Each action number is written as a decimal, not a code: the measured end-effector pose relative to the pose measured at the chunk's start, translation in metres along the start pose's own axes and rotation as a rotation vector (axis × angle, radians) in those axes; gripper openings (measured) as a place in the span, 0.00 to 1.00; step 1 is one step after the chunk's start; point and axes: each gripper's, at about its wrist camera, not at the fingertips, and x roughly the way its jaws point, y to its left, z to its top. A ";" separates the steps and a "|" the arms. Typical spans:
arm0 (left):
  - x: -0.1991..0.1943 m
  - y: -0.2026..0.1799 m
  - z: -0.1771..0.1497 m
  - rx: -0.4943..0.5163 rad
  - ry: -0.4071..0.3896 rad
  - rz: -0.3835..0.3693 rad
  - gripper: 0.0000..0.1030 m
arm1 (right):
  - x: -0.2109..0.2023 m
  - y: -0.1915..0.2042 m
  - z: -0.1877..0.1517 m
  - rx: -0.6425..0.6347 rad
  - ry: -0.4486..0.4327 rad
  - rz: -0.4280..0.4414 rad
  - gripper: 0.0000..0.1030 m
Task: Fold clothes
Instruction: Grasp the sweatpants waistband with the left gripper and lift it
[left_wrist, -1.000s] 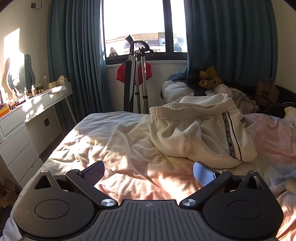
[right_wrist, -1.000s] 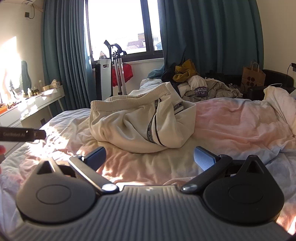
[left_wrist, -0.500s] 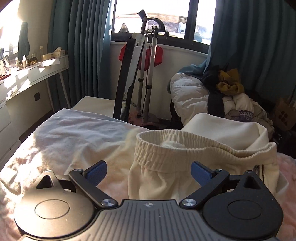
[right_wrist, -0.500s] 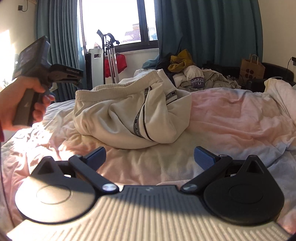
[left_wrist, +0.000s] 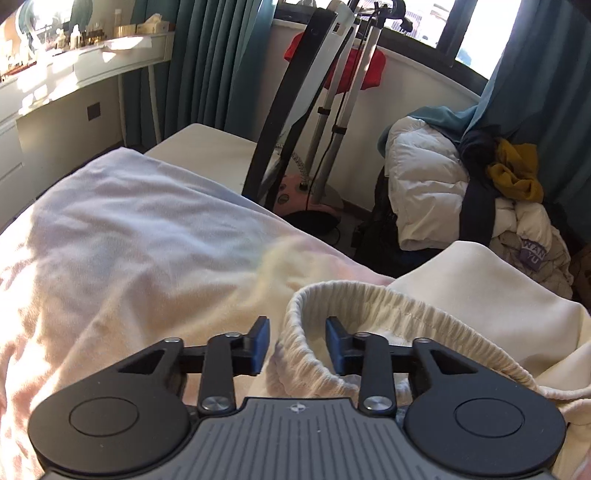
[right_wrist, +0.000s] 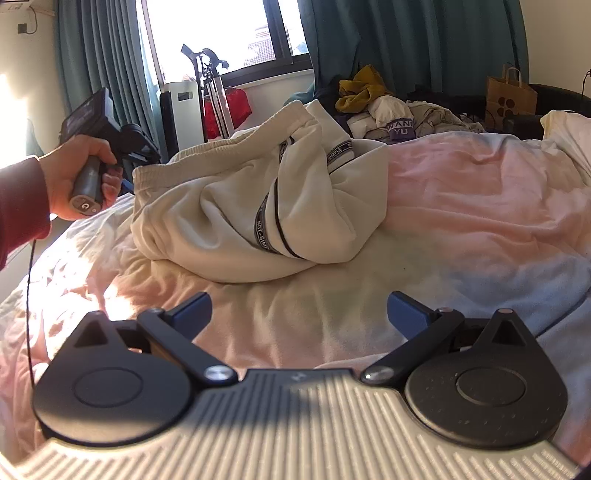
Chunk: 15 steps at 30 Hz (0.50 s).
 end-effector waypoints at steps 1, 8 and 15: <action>-0.003 0.003 -0.004 -0.004 0.008 -0.027 0.19 | -0.001 0.000 0.000 0.000 -0.005 0.005 1.00; -0.086 0.014 -0.043 0.055 -0.076 -0.140 0.09 | -0.011 0.004 0.006 -0.019 -0.084 0.007 1.00; -0.219 0.050 -0.106 0.157 -0.185 -0.259 0.09 | -0.037 0.002 0.011 -0.007 -0.201 0.009 1.00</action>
